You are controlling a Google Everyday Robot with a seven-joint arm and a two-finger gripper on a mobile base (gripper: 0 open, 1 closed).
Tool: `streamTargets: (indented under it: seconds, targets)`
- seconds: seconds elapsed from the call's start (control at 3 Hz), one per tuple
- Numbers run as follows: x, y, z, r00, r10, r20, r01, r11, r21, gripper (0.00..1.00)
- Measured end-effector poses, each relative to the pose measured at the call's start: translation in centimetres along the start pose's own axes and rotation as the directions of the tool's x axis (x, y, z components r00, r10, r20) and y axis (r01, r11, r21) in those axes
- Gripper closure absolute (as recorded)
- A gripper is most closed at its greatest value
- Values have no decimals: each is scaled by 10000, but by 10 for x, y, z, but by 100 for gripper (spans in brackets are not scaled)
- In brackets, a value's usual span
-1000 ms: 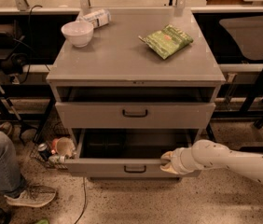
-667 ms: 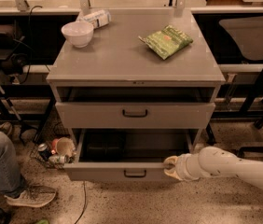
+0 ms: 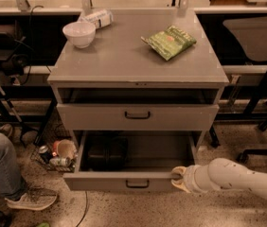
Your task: Open middle drawer
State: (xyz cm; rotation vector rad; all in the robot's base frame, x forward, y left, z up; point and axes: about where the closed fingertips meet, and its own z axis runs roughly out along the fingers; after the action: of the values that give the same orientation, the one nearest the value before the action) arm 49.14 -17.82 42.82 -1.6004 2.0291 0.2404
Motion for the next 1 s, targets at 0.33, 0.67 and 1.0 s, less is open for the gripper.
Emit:
streamTargets:
  seconds: [0.33, 0.67, 1.0]
  targets:
    - [-1, -1, -1, 10000, 0, 0, 0, 10000, 0, 100]
    - [-1, -1, -2, 10000, 2, 1, -2, 10000, -1, 100]
    - [12, 32, -15, 9984, 563, -69, -564, 9981, -256, 100]
